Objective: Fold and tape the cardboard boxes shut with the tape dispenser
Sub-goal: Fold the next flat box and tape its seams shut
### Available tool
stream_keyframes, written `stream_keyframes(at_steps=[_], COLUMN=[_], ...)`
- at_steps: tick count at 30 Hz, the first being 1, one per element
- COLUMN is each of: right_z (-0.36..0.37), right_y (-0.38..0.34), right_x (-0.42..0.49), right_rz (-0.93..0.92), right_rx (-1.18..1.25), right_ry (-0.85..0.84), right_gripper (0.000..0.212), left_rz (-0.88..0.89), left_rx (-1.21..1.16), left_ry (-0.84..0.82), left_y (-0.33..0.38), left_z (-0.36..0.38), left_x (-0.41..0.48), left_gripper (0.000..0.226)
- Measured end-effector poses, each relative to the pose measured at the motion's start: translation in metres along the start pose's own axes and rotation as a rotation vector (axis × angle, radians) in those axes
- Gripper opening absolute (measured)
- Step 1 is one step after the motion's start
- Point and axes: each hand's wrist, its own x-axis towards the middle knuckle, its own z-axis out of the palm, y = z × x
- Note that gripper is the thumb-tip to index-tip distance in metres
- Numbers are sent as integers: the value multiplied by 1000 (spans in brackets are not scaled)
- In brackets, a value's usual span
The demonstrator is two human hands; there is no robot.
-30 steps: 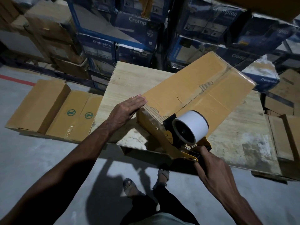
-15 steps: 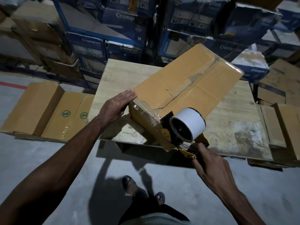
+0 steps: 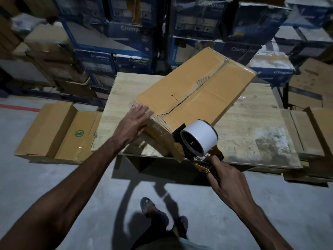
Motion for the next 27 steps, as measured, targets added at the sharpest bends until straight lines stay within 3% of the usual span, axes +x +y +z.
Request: stream_keyframes(at_steps=[5, 8, 16, 23, 27], right_z=[1, 0, -10, -4, 29], right_y=[1, 4, 16, 57, 69], right_x=[-1, -3, -12, -57, -57], right_rz=[-43, -50, -71, -69, -76], right_rx=[17, 17, 1, -37, -31], right_ry=[30, 30, 18, 67, 99], right_gripper=[36, 38, 33, 52, 38], left_rz=[190, 197, 215, 283, 300], left_rx=[-67, -75, -114, -92, -102], left_ry=[-29, 2, 36, 57, 56], left_y=[83, 108, 101, 93, 92], left_z=[14, 21, 23, 34, 33], left_x=[-4, -4, -4, -4, -4], left_gripper=[66, 55, 65, 76, 78])
